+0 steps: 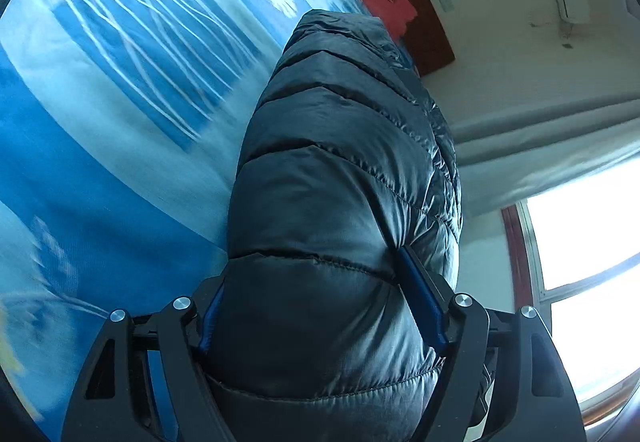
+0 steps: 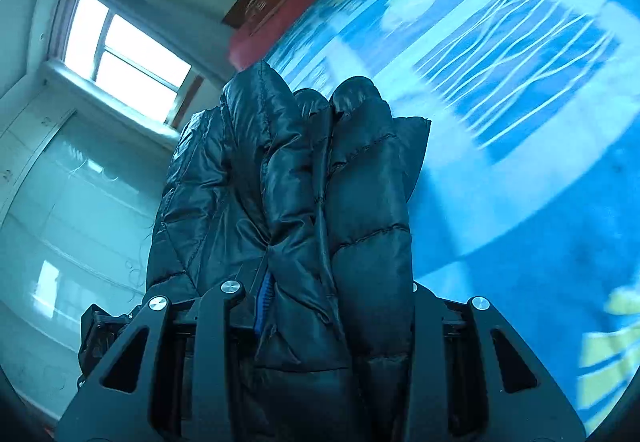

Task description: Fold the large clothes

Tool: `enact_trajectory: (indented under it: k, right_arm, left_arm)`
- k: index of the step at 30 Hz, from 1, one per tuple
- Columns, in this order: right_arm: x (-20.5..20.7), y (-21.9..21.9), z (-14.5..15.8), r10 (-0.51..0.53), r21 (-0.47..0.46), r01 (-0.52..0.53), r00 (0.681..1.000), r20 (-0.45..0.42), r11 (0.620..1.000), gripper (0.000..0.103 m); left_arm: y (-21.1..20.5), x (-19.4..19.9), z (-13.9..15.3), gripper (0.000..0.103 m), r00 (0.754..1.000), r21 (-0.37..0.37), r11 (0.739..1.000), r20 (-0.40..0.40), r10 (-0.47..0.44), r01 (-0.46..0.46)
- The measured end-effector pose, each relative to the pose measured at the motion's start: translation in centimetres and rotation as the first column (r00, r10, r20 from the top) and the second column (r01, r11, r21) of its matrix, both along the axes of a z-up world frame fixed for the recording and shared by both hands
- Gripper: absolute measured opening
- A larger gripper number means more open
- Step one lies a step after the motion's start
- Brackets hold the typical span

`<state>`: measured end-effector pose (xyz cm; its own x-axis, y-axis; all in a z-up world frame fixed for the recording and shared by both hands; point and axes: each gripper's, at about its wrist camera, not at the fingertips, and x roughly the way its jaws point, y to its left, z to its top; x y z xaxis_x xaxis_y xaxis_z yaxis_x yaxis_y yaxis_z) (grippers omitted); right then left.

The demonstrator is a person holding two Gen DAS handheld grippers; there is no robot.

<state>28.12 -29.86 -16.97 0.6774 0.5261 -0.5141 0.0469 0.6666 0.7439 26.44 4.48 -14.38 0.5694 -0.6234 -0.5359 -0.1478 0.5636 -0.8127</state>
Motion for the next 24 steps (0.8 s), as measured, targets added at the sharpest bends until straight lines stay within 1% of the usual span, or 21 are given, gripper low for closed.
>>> enact_trajectory:
  k: [1, 3, 4, 6, 9, 10, 12, 14, 15, 17, 18, 20, 22, 24]
  right_arm:
    - [0.3, 0.3, -0.1, 0.004, -0.005, -0.004, 1.0, -0.002, 1.0, 0.036]
    - [0.7, 0.9, -0.3, 0.008, -0.034, -0.008, 1.0, -0.003, 0.999, 0.036]
    - [1.0, 0.7, -0.2, 0.009, -0.032, -0.009, 1.0, -0.004, 0.999, 0.036]
    - [1.0, 0.5, -0.3, 0.016, -0.027, -0.016, 1.0, -0.01, 1.0, 0.038]
    - [1.1, 0.0, -0.3, 0.016, -0.031, -0.016, 1.0, -0.023, 0.999, 0.046]
    - [1.0, -0.1, -0.2, 0.015, -0.034, -0.016, 0.999, -0.033, 0.999, 0.053]
    - [1.4, 0.0, 0.4, 0.024, -0.047, -0.026, 0.999, -0.043, 0.999, 0.06]
    - [1.4, 0.0, 1.1, 0.042, -0.065, -0.045, 0.998, -0.046, 0.997, 0.067]
    - [1.4, -0.2, 1.4, 0.049, -0.072, -0.052, 0.998, -0.046, 0.996, 0.069]
    - [1.3, -0.7, 1.9, 0.056, -0.078, -0.059, 0.998, -0.043, 0.995, 0.074]
    - [1.4, -1.0, 2.2, 0.054, -0.074, -0.057, 0.998, -0.039, 0.996, 0.074]
    - [1.8, -1.6, 2.2, 0.032, -0.07, -0.035, 0.999, -0.039, 0.997, 0.077]
    - [2.9, -2.0, 2.4, 0.02, -0.057, -0.023, 0.999, -0.039, 0.998, 0.078]
    - [4.4, -2.2, 2.4, 0.022, -0.041, -0.024, 0.999, -0.046, 0.999, 0.08]
  left_arm:
    - [0.5, 0.1, -0.4, 0.074, 1.0, -0.004, 1.0, -0.008, 0.007, -0.007]
    - [1.3, 0.3, -1.9, 0.074, 0.999, -0.034, 0.999, -0.037, 0.015, -0.016]
    - [1.5, 0.3, -2.6, 0.074, 0.999, -0.048, 0.999, -0.045, 0.013, -0.015]
    - [1.5, 0.8, -2.8, 0.075, 0.999, -0.055, 0.998, -0.039, 0.006, -0.008]
    - [1.6, 1.0, -2.8, 0.077, 0.999, -0.074, 0.997, -0.042, -0.004, 0.001]
    - [2.6, 0.6, -3.0, 0.077, 0.999, -0.087, 0.996, -0.047, -0.006, 0.002]
    - [3.4, 0.4, -2.9, 0.077, 0.998, -0.102, 0.995, -0.067, 0.0, -0.007]
    - [4.2, -0.2, -2.6, 0.077, 0.996, -0.1, 0.995, -0.083, 0.011, -0.019]
    - [5.2, -0.6, -2.2, 0.077, 0.997, -0.101, 0.995, -0.078, 0.019, -0.027]
    - [6.1, -0.9, -1.3, 0.077, 0.998, -0.086, 0.995, -0.044, 0.04, -0.043]
    - [6.5, -0.8, -0.9, 0.08, 0.999, -0.067, 0.997, -0.021, 0.045, -0.046]
    - [6.9, 0.0, -0.7, 0.08, 0.999, -0.045, 0.998, -0.01, 0.048, -0.049]
    - [7.0, 1.0, -1.0, 0.08, 0.998, -0.06, 0.997, -0.016, 0.055, -0.056]
    - [6.4, 2.3, -1.1, 0.08, 0.999, -0.052, 0.998, -0.017, 0.046, -0.046]
